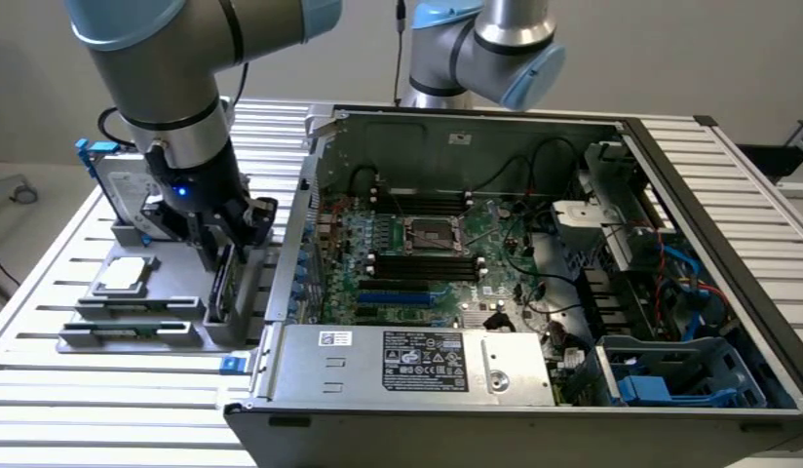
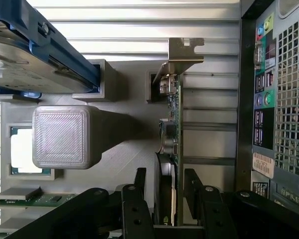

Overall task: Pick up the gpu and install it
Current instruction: 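Pick up the gpu and move the gpu toward the slot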

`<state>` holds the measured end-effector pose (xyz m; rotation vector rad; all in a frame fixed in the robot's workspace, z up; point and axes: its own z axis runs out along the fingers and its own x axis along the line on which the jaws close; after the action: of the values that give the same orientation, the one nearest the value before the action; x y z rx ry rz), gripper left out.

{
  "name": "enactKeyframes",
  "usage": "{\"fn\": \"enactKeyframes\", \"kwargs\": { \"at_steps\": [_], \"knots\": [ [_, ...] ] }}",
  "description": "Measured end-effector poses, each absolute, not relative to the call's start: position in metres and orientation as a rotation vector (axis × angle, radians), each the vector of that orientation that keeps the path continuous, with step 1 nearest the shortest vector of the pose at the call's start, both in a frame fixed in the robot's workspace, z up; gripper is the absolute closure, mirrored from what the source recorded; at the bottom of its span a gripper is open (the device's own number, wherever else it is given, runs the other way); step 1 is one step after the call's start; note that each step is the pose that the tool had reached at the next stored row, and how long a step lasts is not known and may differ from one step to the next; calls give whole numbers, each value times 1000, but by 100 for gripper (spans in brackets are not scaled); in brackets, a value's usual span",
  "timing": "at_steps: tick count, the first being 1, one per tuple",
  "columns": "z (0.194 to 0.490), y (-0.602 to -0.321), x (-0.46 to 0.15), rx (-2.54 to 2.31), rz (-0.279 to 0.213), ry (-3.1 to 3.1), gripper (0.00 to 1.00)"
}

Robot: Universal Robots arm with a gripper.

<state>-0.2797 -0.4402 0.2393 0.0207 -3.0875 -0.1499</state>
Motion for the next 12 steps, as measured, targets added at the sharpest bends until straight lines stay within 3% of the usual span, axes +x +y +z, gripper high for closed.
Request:
{"fn": "enactKeyframes", "kwargs": {
  "at_steps": [6,9,10,12],
  "knots": [
    [239,-440,-280,21,-150,-3087,56],
    [239,-440,-280,21,-150,-3087,58],
    [239,-440,-280,21,-150,-3087,65],
    [239,-440,-280,21,-150,-3087,65]
  ]
}}
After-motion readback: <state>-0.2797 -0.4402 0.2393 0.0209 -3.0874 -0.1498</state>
